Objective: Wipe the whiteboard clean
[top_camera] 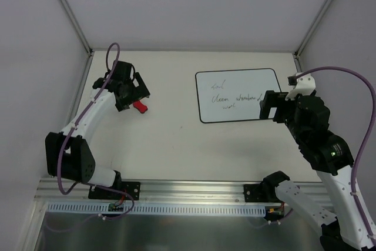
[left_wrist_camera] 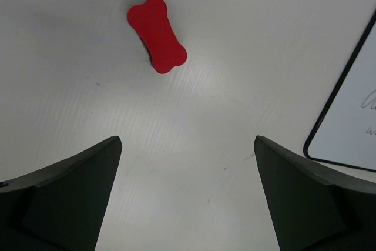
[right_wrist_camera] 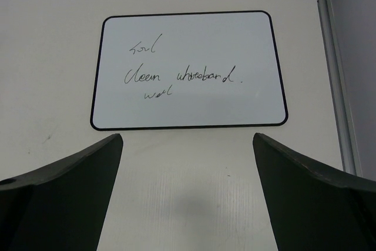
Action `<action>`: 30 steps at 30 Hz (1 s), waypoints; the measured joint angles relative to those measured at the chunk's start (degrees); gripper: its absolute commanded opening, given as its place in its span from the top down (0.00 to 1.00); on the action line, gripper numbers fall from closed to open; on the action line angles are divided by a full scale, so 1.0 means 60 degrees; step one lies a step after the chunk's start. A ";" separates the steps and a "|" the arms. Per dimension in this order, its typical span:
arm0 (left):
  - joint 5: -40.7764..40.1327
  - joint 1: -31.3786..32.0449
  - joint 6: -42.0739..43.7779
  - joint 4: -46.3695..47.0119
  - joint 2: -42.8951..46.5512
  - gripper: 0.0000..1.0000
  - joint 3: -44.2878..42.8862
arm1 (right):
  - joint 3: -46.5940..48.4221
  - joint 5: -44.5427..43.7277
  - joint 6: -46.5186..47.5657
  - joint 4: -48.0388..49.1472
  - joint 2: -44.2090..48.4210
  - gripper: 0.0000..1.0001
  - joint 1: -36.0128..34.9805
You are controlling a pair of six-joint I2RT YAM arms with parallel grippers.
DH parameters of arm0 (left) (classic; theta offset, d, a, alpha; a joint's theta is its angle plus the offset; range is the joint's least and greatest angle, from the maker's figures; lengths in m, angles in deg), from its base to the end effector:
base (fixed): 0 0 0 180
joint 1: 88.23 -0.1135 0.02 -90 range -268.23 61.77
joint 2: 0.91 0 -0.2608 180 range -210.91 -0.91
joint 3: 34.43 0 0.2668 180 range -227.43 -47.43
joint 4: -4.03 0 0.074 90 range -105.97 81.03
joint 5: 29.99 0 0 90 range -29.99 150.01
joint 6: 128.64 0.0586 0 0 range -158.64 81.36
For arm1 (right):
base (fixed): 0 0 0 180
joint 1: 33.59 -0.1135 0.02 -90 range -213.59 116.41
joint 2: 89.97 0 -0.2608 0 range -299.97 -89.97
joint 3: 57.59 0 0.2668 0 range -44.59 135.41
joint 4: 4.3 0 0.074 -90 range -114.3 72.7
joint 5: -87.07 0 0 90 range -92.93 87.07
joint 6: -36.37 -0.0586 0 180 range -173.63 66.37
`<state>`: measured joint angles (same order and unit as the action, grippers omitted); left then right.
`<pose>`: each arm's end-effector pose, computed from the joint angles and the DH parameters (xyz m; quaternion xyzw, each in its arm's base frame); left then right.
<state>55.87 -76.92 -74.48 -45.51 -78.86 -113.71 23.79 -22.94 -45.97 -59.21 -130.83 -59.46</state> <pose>0.3152 -0.0587 0.2760 -0.2109 0.9096 -0.1116 0.3402 0.1442 0.0477 0.4254 -0.1225 0.7757 -0.0400 0.6178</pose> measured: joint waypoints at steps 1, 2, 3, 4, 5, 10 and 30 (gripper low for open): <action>-0.0036 0.0000 -0.0193 -0.0011 -0.0470 0.01 -0.0182 | -0.0124 0.0040 -0.0007 0.0004 0.0000 0.01 0.0000; -0.0066 0.0000 -0.0302 -0.0022 -0.0780 0.01 -0.0321 | -0.0222 0.0106 -0.0018 -0.0015 -0.0004 0.01 0.0000; -0.0076 0.0000 -0.0506 -0.0018 -0.1126 0.01 -0.0470 | -0.0335 0.0200 -0.0036 -0.0033 -0.0007 0.01 0.0000; -0.0087 0.0000 -0.0732 -0.0015 -0.1479 0.01 -0.0619 | -0.0452 0.0273 -0.0058 -0.0033 -0.0015 0.01 0.0000; -0.0098 0.0000 -0.0954 -0.0036 -0.1814 0.03 -0.0798 | -0.0550 0.0372 -0.0084 -0.0044 -0.0015 0.01 0.0000; -0.0408 0.0000 -0.1989 -0.0011 -0.3147 0.10 -0.1475 | -0.0933 0.0914 -0.0186 -0.0080 -0.0036 0.01 0.0000; -0.1067 -0.0215 -0.3654 -0.0025 -0.5278 0.30 -0.1861 | -0.1494 0.1599 -0.0160 -0.0069 -0.0069 0.01 0.0000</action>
<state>49.46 -78.21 -96.40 -45.66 -110.53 -124.88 14.83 -13.34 -46.93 -59.62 -131.25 -59.46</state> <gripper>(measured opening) 0.722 0.991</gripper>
